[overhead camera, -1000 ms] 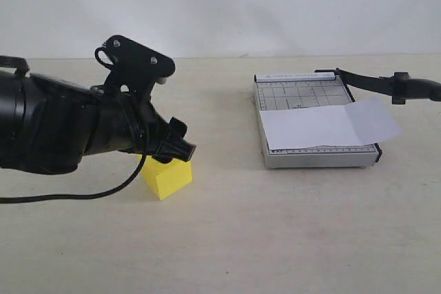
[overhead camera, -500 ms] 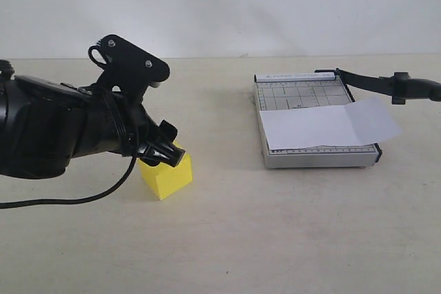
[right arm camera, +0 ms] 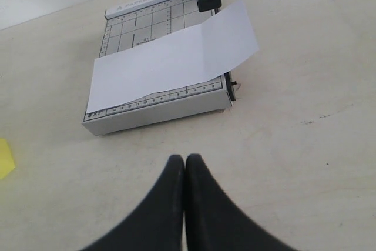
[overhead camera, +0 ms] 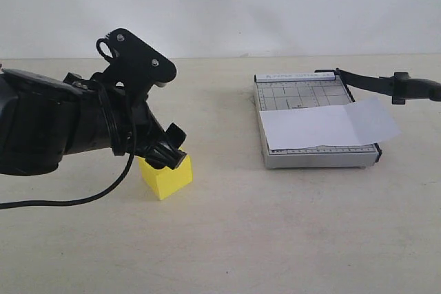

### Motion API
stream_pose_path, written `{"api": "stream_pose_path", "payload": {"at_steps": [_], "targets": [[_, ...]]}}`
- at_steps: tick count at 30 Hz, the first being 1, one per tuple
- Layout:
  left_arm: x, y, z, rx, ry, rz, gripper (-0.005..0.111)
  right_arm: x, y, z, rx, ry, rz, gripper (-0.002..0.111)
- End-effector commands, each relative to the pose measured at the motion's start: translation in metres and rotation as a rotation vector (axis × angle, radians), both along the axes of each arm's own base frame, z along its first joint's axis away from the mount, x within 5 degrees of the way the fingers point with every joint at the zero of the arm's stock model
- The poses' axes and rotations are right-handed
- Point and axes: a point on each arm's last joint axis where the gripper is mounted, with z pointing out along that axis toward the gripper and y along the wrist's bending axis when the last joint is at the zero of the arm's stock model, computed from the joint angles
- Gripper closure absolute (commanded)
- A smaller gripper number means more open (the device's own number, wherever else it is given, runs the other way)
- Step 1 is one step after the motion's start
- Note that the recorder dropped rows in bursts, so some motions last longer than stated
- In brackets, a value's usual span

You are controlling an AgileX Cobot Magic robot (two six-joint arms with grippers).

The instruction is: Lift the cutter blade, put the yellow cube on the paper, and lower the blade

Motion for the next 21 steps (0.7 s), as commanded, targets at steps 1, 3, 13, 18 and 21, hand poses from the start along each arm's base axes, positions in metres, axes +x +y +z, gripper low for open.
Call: {"api": "stream_pose_path", "payload": {"at_steps": [1,3,13,18,21], "targets": [[-0.002,0.001,0.0,0.009,-0.002,0.001,0.019,-0.001,0.001,-0.001,-0.008,0.002,0.017,0.108],[-0.004,0.002,-0.003,0.012,0.009,-0.002,0.019,-0.001,0.001,-0.001,-0.008,0.002,0.017,0.108],[-0.015,-0.003,-0.025,-0.055,0.104,-0.056,0.019,-0.001,0.001,-0.001,-0.009,0.002,0.019,0.108],[-0.015,-0.003,-0.028,-0.06,0.114,-0.048,0.019,-0.001,0.001,-0.001,-0.009,0.002,0.019,0.108],[-0.015,-0.004,-0.028,-0.086,0.118,-0.032,0.019,-0.001,0.001,-0.001,-0.009,0.002,0.019,0.108]]}}
